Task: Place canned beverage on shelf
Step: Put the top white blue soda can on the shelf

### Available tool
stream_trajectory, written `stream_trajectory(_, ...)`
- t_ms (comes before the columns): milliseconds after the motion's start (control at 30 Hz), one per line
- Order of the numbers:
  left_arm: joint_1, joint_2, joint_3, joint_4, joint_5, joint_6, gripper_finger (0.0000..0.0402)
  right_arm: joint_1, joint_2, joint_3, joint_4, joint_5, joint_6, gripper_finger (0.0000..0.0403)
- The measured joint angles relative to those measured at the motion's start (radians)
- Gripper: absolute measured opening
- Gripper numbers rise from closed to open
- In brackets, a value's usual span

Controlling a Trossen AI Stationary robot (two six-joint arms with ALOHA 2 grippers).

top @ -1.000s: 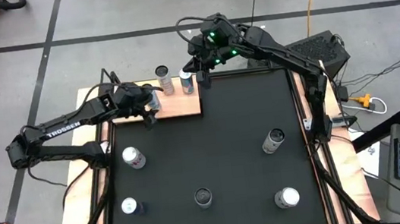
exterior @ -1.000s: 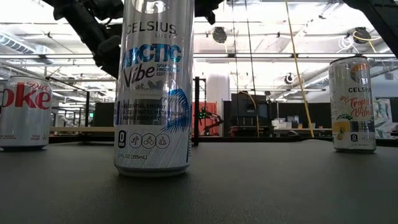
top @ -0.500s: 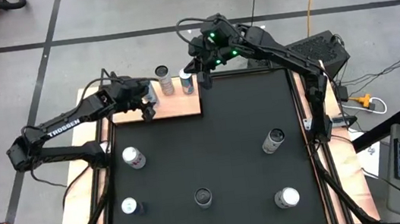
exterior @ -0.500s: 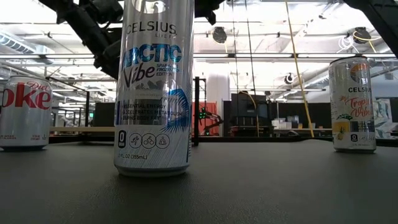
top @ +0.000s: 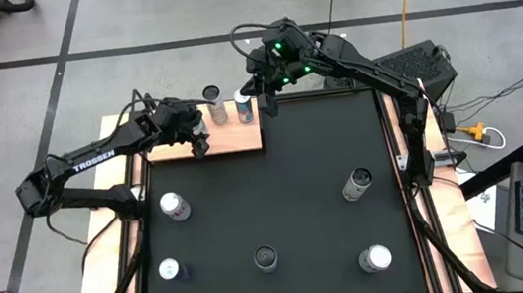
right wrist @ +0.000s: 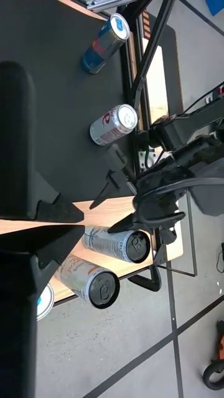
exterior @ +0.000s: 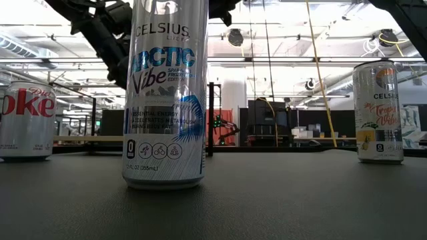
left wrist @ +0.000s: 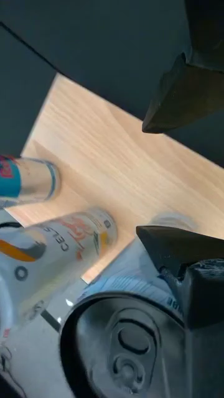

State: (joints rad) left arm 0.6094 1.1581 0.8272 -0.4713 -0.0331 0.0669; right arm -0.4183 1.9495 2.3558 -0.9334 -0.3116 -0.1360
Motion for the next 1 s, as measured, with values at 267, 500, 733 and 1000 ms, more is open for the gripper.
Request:
stream_trajectory(267,0.037,0.021,0.0,0.001,-0.013,0.014,0.0261,0.0,0.0,0.0,-0.003,0.0,-0.008,0.0)
stream_trajectory(500,0.066,0.021,0.0,0.016,0.037,0.019,0.0261,0.0,0.0,0.0,-0.004,0.0,-0.011,0.0)
stream_trajectory(733,0.062,0.017,0.0,-0.006,0.059,0.018,0.0261,0.0,0.0,0.0,-0.006,0.0,-0.011,0.0)
stream_trajectory(1000,0.062,-0.063,0.0,-0.128,0.063,0.019,0.0261,-0.001,0.0,0.0,-0.043,0.0,-0.033,0.0)
